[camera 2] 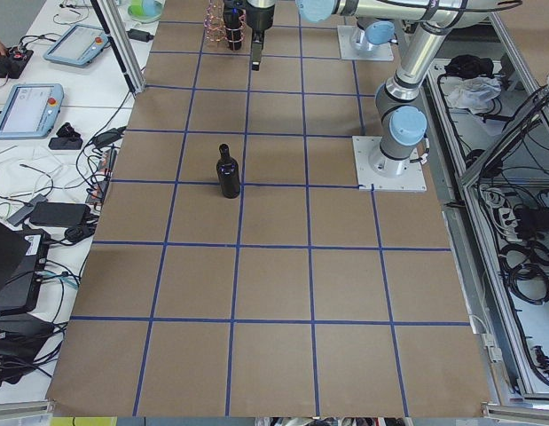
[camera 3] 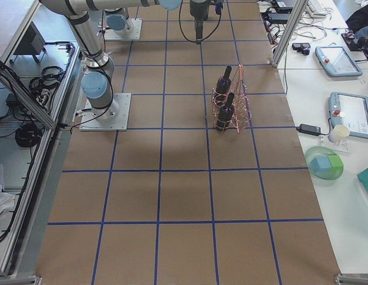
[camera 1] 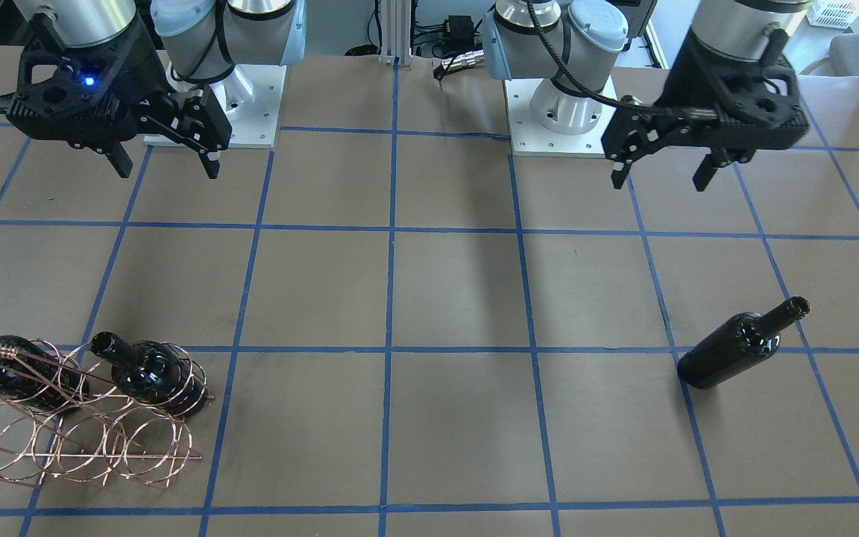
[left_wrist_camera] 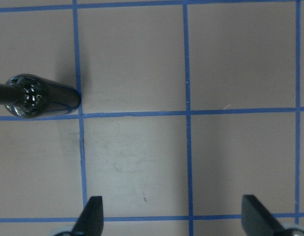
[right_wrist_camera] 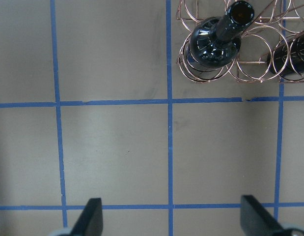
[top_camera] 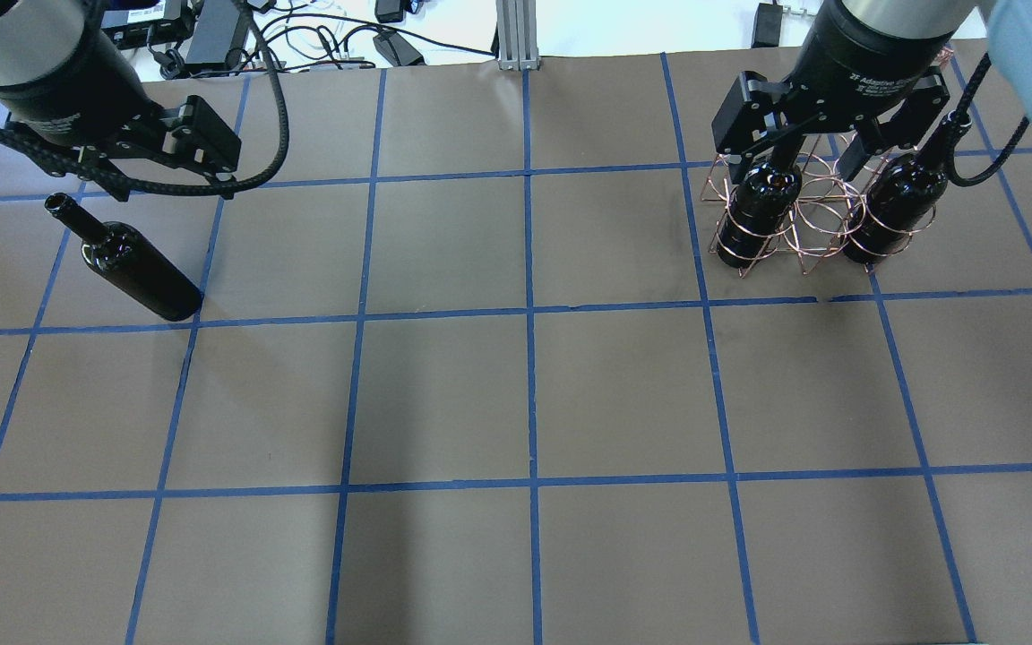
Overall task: Place wine into wine basket
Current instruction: 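Move the left gripper down over the dark wine bottle lying on the table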
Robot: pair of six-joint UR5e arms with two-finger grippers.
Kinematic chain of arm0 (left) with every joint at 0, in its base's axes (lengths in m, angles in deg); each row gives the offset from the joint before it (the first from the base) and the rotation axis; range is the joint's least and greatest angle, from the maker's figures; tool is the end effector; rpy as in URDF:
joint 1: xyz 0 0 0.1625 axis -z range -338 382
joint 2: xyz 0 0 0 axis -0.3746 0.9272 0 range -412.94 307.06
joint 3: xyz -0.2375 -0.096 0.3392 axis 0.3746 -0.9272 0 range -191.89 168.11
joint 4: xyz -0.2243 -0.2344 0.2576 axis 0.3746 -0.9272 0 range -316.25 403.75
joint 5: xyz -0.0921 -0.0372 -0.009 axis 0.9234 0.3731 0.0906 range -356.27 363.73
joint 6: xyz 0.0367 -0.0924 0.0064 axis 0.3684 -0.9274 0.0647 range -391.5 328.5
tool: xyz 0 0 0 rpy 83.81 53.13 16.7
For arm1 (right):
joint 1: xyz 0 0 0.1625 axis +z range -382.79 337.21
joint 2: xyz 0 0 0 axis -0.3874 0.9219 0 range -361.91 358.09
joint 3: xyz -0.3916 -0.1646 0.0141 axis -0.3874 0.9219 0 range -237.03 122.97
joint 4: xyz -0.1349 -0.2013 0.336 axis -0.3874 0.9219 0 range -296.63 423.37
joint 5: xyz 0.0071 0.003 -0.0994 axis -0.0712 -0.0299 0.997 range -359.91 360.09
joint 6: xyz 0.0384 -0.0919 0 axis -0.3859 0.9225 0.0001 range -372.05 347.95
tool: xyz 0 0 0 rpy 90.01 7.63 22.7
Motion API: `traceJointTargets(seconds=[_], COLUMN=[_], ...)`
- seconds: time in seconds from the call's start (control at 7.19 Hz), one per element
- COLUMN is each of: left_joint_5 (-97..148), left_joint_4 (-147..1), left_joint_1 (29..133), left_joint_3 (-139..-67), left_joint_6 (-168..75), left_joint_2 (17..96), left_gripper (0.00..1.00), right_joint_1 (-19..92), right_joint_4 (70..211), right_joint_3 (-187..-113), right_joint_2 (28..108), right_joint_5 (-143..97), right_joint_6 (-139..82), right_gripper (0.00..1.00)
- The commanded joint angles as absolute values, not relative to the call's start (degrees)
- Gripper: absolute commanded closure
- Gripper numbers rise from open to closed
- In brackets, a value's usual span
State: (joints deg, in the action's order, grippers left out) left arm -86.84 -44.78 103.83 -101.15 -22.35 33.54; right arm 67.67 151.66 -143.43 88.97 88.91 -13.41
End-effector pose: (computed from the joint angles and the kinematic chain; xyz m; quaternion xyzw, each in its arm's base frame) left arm -0.0637 -0.4882 0.5267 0.0083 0.9987 -0.0487 0.0124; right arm 0.1394 -0.4878 0.5235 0.0075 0.9996 -0.0240 0.0107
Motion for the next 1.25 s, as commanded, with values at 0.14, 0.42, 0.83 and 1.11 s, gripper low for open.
traceJointTargets(seconds=[0.14, 0.42, 0.83, 1.11], left_joint_5=[-86.72, -86.28, -78.42, -72.74], left_joint_4=[-51.38, -50.24, -28.34, -28.24], left_joint_1=[88.50, 76.80, 76.49, 76.58], left_joint_3=[-101.80, -104.85, -114.62, -115.25], left_joint_6=[-10.76, -9.17, -9.08, -8.74], left_joint_2=[33.37, 34.94, 34.68, 35.21], left_gripper=[0.00, 0.00, 0.00, 0.00], right_joint_1=[67.73, 67.65, 67.82, 67.65], right_joint_4=[151.52, 151.44, 151.52, 151.52], right_joint_3=[-143.43, -143.43, -143.43, -143.43], right_joint_2=[88.97, 88.97, 88.97, 88.97], right_joint_5=[90.09, 90.36, 90.18, 90.18], right_joint_6=[-13.37, -13.37, -13.46, -13.46], right_gripper=[0.00, 0.00, 0.00, 0.00])
